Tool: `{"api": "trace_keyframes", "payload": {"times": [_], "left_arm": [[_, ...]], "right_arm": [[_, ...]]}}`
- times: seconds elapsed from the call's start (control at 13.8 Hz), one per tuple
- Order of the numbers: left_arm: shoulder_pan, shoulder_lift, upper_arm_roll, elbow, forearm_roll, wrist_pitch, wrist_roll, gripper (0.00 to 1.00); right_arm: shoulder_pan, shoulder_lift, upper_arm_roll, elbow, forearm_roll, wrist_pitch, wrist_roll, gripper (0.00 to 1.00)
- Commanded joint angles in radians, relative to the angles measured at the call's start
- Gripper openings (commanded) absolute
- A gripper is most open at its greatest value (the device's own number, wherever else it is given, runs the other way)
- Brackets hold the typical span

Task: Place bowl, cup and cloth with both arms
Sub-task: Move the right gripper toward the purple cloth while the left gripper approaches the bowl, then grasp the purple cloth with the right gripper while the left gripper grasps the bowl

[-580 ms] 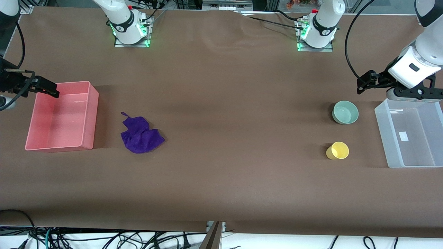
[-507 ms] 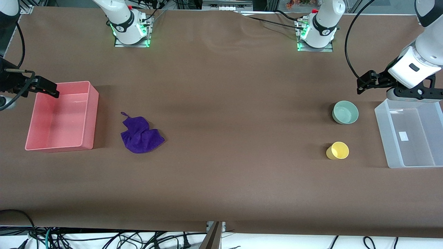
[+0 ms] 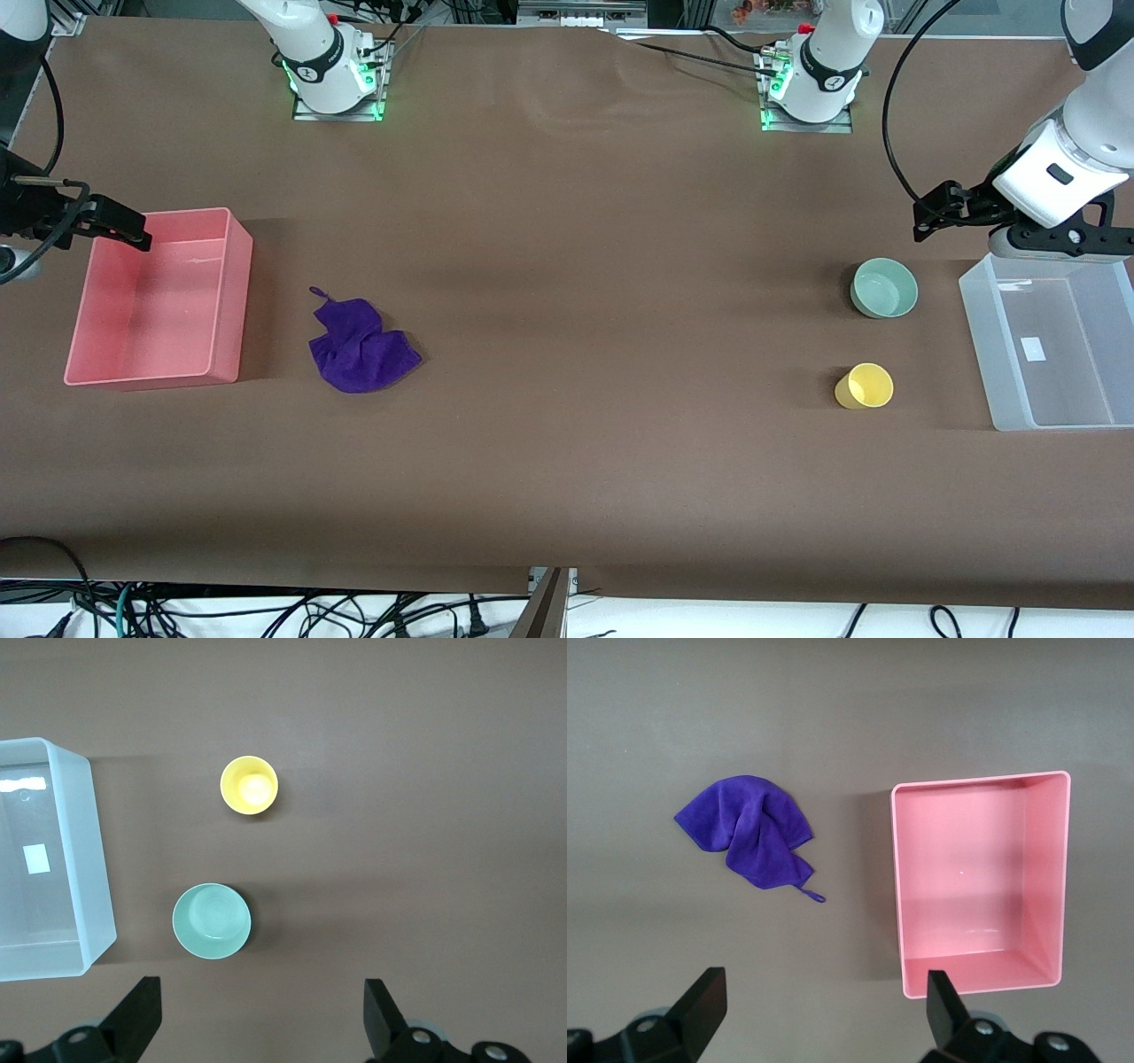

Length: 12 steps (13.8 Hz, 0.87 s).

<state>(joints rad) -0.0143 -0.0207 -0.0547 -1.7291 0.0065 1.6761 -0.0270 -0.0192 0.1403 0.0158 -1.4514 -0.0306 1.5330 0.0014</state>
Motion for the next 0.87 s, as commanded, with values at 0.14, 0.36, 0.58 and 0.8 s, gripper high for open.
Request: {"api": "trace_keyframes", "payload": {"times": [0.14, 0.36, 0.58, 0.8], "left_arm": [[-0.003, 0.022, 0.007, 0.028, 0.006, -0.128, 0.004, 1.0], [0.054, 0.054, 0.01, 0.004, 0.032, -0.161, 0.018, 1.0], [0.086, 0.067, 0.01, -0.123, 0.087, -0.003, 0.067, 1.0], [0.183, 0.059, 0.009, -0.306, 0.087, 0.241, 0.206, 1.0]], "right_arm": [[-0.007, 0.022, 0.003, 0.029, 0.001, -0.007, 0.005, 1.0], [0.002, 0.028, 0.004, 0.029, 0.003, -0.002, 0.003, 1.0], [0.016, 0.038, 0.009, -0.035, 0.005, 0.062, 0.014, 1.0], [0.028, 0.09, 0.058, -0.171, 0.005, 0.212, 0.011, 1.0]]}}
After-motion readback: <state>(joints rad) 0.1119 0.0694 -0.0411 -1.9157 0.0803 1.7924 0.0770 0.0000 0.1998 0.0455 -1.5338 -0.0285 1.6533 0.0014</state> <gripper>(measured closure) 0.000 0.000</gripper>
